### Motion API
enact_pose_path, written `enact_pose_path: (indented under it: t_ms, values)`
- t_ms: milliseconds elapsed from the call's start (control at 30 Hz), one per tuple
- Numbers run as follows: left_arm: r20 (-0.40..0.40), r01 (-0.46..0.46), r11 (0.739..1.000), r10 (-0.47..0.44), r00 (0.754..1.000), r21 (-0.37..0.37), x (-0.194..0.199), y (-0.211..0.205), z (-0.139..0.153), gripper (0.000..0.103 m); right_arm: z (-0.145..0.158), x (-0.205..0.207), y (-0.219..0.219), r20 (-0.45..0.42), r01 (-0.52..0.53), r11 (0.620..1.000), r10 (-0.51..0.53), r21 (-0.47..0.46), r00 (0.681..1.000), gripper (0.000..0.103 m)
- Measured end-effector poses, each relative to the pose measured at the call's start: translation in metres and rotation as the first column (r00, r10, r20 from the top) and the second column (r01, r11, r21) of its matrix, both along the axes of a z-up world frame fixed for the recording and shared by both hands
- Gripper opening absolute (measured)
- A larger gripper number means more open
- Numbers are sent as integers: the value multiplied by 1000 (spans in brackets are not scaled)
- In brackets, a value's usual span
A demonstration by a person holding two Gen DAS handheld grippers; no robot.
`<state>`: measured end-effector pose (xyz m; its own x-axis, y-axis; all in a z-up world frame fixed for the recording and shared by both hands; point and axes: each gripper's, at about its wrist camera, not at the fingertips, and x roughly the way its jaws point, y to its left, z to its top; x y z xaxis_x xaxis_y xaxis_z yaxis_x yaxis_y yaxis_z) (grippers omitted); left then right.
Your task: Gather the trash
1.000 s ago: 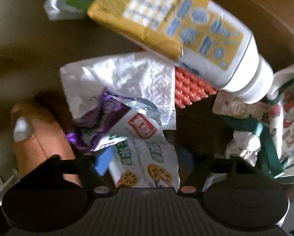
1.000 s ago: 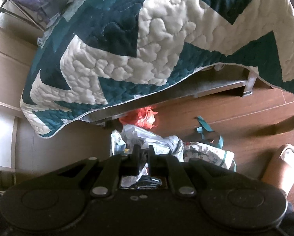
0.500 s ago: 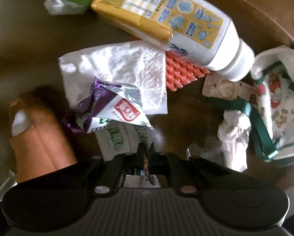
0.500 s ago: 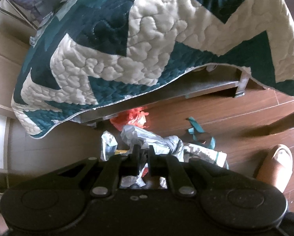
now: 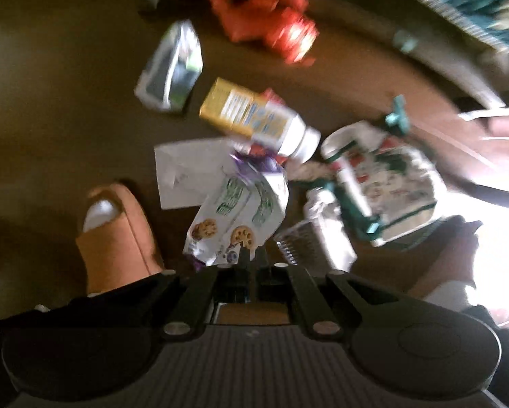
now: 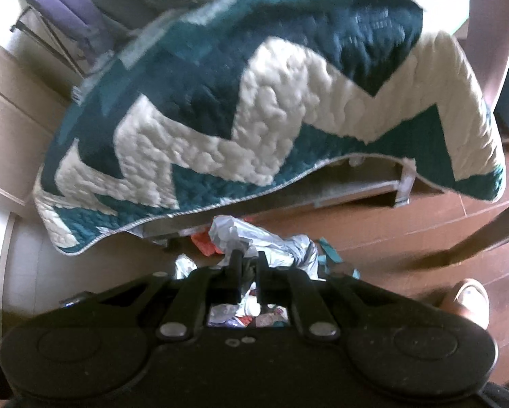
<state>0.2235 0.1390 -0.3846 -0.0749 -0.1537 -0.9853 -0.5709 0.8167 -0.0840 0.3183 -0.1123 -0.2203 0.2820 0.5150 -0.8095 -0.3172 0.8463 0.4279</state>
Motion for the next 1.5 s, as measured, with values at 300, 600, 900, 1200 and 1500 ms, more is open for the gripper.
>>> enact_pose_path:
  t_ms: [300,600,900,1200,1500]
  values:
    - [94,52,999,-50,994,-16,4,6,23,3,9,-20,-7,55,-41,999,40,18,998,6]
    - [19,27,998,-26,999,-64,46,10,-69,71,-9,17,3,-14,-42,998,42,49,999,6]
    - [-135,-104,991,93,986,-78,57,17,-162,67,-24,25,19,-113,-70,995,78,74,991,6]
    - [-142,-113,990,101,985,-82,45,14,-171,31,-32,25,19,-126,-53,998,58,38,990,6]
    - [-83,-107,990,99,992,-88,13,9,-98,26,-22,18,12,-50,-45,999,44,-6,998,6]
